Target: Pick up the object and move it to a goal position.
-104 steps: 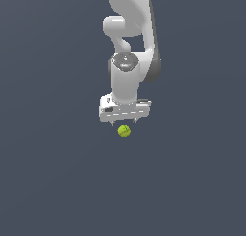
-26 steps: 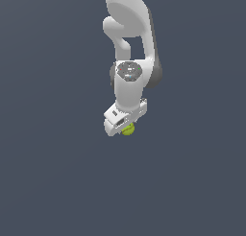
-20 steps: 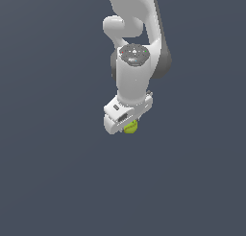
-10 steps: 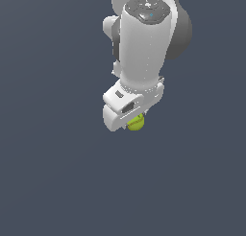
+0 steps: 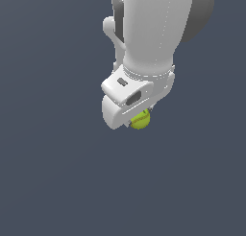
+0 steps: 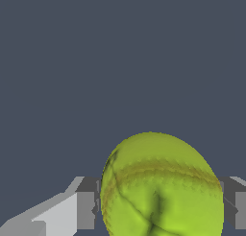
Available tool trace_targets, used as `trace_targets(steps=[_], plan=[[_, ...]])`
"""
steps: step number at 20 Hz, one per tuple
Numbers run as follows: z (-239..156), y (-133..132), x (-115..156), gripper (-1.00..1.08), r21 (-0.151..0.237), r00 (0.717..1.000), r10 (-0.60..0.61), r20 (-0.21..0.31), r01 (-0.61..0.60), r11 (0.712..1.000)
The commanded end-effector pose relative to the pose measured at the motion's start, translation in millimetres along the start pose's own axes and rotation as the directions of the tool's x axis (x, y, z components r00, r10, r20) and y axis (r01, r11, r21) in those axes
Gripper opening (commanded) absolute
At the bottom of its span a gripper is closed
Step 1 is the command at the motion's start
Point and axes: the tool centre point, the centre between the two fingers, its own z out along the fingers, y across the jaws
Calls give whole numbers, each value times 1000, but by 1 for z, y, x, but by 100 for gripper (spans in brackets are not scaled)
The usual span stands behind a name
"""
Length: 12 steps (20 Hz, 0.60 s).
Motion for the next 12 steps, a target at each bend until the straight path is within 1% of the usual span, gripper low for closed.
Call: trace_targets(steps=[1,12], plan=[[-9,2,4,-100,-1,1000,0,-1,0,1000],[-21,5,10,-100,-1,1000,0,-1,0,1000]])
